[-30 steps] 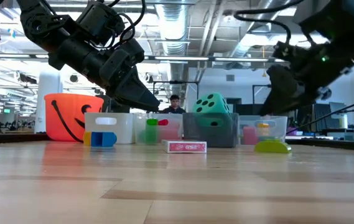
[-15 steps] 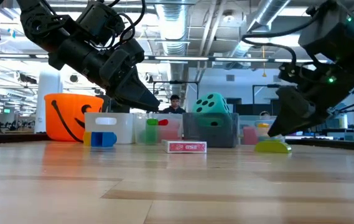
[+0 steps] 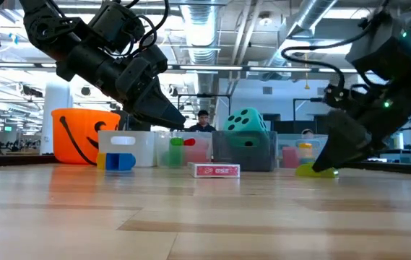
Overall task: Pick & Place Toys
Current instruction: Put the small light green game piece into the right transparent bin, then put the red playing card box into the white bin
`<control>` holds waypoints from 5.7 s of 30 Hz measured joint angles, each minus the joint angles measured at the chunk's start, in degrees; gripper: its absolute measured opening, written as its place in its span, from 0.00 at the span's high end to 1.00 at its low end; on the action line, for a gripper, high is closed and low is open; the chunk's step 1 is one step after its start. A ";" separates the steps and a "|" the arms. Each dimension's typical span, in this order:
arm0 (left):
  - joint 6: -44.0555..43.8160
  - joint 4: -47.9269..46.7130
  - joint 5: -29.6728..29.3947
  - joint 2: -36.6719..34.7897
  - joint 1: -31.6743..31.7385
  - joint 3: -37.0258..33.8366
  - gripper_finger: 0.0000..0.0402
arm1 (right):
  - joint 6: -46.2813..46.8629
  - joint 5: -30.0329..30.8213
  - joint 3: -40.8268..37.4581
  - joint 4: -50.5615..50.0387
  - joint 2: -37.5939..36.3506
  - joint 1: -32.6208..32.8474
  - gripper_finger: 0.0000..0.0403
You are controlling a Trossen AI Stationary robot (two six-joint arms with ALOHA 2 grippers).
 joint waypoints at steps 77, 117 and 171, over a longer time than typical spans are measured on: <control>0.05 0.20 -0.04 0.00 0.01 0.02 0.45 | -28.08 1.98 7.69 1.51 -15.48 -23.41 0.06; 10.80 0.23 -2.24 1.89 3.31 0.09 1.00 | -26.65 10.59 22.36 37.33 26.85 0.92 0.06; 3.26 -2.50 0.28 8.67 -6.63 3.65 1.00 | -17.45 6.37 22.34 19.08 26.51 -3.23 0.06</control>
